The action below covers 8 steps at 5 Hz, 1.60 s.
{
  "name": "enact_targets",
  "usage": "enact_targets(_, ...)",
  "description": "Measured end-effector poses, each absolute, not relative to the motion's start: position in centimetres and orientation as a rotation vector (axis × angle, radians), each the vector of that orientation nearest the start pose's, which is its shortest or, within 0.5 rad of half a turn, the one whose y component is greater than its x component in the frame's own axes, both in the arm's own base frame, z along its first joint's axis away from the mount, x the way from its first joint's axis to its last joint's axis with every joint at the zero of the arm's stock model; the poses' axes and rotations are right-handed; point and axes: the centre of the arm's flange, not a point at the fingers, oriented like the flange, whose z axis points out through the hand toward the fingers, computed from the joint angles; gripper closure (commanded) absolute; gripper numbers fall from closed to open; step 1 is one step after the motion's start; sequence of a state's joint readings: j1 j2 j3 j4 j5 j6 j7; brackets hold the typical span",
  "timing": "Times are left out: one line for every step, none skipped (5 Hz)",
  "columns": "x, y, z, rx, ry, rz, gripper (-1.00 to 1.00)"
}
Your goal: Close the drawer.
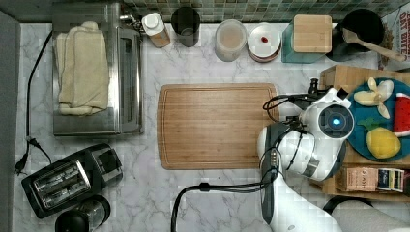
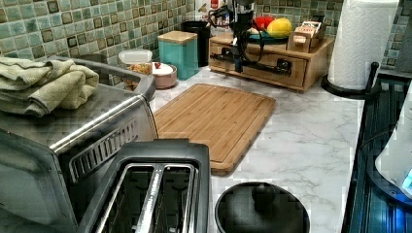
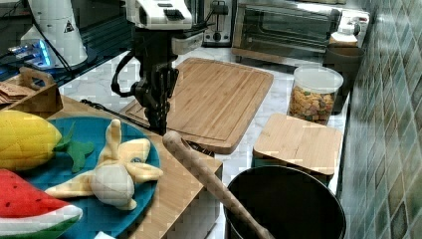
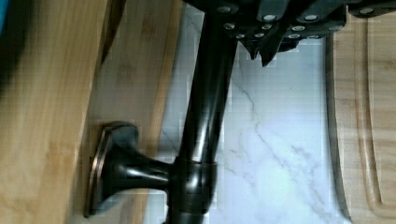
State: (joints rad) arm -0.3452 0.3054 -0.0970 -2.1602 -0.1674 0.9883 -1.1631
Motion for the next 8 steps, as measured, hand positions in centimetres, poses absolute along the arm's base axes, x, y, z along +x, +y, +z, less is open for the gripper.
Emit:
enact_targets(52.31, -24.03, 26.34, -3.310, -0.075, -0.051, 1.00)
enact_targets(52.35, -23.94, 26.34, -3.320, -0.045, -0.049, 1.00)
enact_targets(52.50, -23.62, 26.19, -3.338, -0.086, -0.049, 1.00)
enact_targets(52.47, -23.50, 26.09, -3.338, -0.090, -0.043, 1.00)
enact_targets(52.49, -23.46, 26.12, -3.342, -0.092, -0.041, 1.00)
enact_targets(52.59, -23.45, 26.13, -3.348, -0.095, -0.042, 1.00)
enact_targets(52.55, -23.36, 26.08, -3.348, -0.097, -0.039, 1.00)
enact_targets(52.54, -23.38, 26.10, -3.348, -0.097, -0.039, 1.00)
